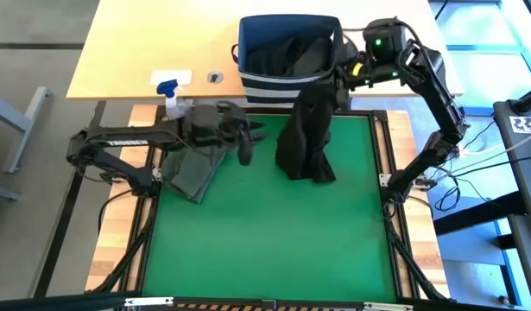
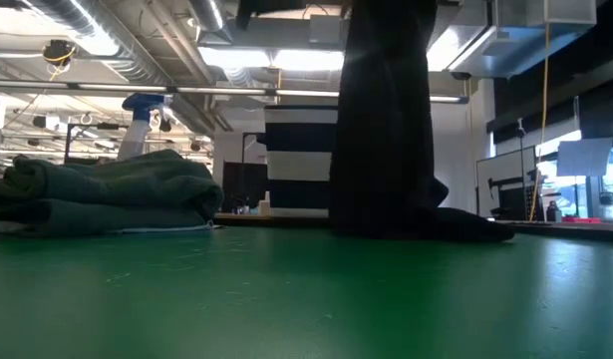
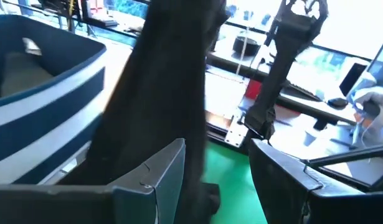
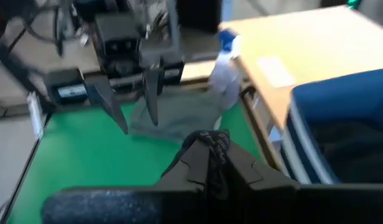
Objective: Fold Laundry from Bin
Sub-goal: Fold the black shirt
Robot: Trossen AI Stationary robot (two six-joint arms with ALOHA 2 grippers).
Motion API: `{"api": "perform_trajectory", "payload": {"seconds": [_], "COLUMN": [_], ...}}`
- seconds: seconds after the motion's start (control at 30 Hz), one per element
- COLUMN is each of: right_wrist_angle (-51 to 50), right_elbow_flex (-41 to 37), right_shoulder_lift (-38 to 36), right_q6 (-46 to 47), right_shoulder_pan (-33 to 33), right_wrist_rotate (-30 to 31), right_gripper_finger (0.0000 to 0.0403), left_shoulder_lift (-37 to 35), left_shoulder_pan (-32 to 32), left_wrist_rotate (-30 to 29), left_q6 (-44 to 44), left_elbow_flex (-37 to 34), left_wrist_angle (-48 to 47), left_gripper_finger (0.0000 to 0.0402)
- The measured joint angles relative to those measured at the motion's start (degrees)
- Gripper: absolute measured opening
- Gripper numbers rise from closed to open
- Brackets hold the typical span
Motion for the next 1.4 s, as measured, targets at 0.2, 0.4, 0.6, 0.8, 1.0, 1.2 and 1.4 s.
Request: {"api": "perform_trajectory", "payload": {"seconds": [0.2, 0.4, 0.6, 0.8, 1.0, 1.2, 1.4], "right_wrist_angle": [-4.36, -3.65, -2.17, 2.64, 5.43, 6.16, 6.91], "right_elbow_flex": [-0.81, -3.59, -7.42, -9.76, -10.23, -10.21, -10.21], "right_shoulder_lift": [-0.04, -0.07, 0.04, 0.04, 0.02, 0.00, 0.00], "right_q6": [-4.75, -4.83, -3.32, -1.95, 2.37, 5.28, 9.63], "right_shoulder_pan": [5.36, 9.48, 12.78, 14.81, 14.62, 14.64, 14.62], "right_wrist_rotate": [-0.74, -0.85, -0.79, -0.23, 1.00, 4.04, 9.64], "right_gripper_finger": [0.0024, 0.0024, 0.0024, 0.0024, 0.0024, 0.0024, 0.0029], "left_shoulder_lift": [8.10, 13.43, 16.72, 17.63, 15.19, 10.78, 5.14], "left_shoulder_pan": [-4.56, -4.62, -4.46, -4.40, -4.35, -3.32, -1.04], "left_wrist_rotate": [-9.64, -10.80, -7.45, -3.60, -2.62, -1.32, 1.70], "left_q6": [0.57, 0.87, 4.92, 9.94, 16.64, 20.64, 20.71], "left_elbow_flex": [11.79, 17.39, 18.64, 18.64, 18.64, 18.62, 18.59], "left_wrist_angle": [-9.00, -9.83, -9.31, -11.34, -17.16, -24.06, -30.63], "left_gripper_finger": [0.0174, 0.0174, 0.0174, 0.0140, 0.0021, 0.0005, 0.0003]}}
